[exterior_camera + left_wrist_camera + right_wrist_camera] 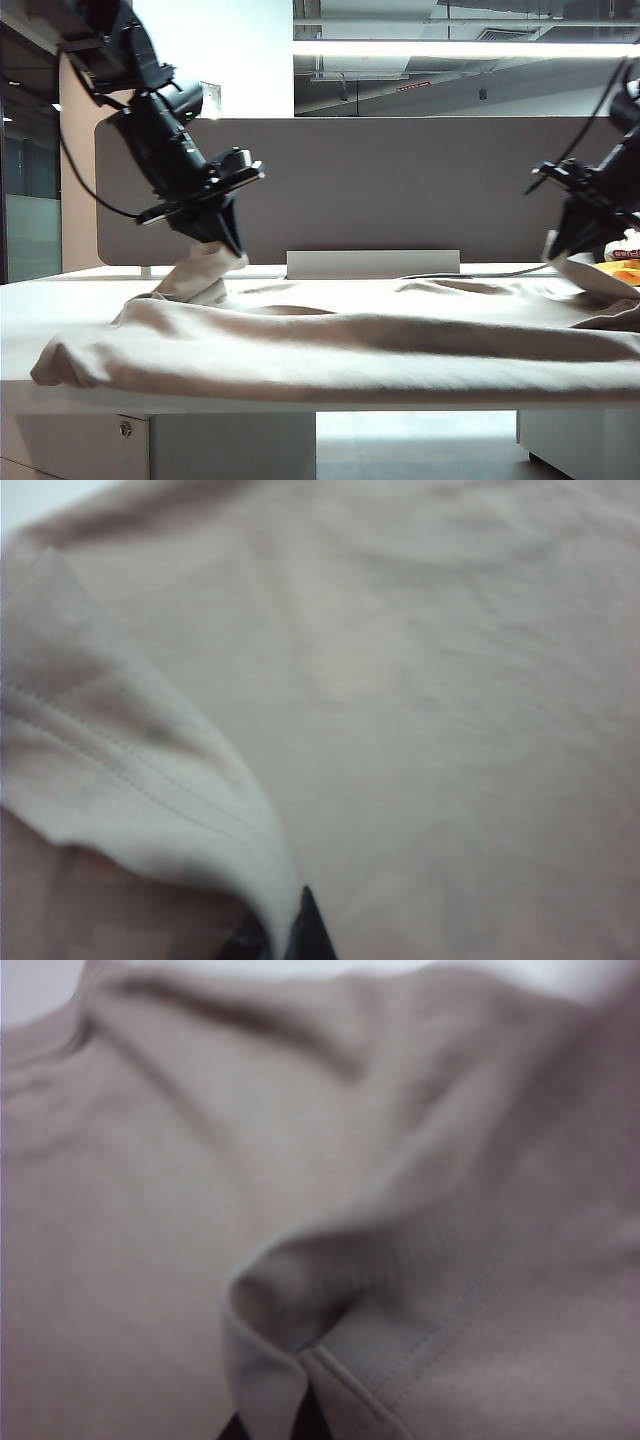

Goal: Fold the bottom side of the T-shirt horizontally towards the center, about one-third of the way, then fold the sleeve back towards the center, creating a straight line along the edge of the T-shirt, and finally fold the bottom of the T-shirt up towards the top, creating a neat rectangle.

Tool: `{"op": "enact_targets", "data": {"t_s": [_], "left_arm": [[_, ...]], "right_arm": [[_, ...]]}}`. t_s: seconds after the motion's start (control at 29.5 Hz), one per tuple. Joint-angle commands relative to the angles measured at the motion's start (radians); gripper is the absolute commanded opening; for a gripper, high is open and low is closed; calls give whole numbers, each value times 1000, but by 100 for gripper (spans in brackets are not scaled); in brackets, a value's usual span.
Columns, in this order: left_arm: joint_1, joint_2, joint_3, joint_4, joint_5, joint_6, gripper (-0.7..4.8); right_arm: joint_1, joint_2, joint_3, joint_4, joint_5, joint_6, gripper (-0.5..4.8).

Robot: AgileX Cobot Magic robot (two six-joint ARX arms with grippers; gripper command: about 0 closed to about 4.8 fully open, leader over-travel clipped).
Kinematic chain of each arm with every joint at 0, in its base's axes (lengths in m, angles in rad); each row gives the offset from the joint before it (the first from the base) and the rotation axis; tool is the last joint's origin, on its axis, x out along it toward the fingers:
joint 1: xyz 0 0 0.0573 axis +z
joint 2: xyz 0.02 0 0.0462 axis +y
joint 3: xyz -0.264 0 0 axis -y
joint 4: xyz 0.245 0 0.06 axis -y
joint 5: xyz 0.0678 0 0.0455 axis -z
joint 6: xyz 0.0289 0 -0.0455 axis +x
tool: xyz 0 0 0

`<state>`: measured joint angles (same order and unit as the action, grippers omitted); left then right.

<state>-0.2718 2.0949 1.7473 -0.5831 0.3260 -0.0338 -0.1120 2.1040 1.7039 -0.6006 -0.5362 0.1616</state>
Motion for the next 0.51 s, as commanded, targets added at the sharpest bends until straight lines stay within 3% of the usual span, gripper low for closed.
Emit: {"op": "enact_targets", "data": {"t_s": [0.03,0.37,0.51], "left_arm": [[-18,-5,7,14,5,7,-6],[-30,2,6,10,22,-7,-6],[-30,20,6,10,89,-6,1]], "right_arm": [[50,-8,3,-6,-9,-5,-2],[153,-8,2,-9,7,-5,-2],[161,-8,2,-24,14,-5,0]]}}
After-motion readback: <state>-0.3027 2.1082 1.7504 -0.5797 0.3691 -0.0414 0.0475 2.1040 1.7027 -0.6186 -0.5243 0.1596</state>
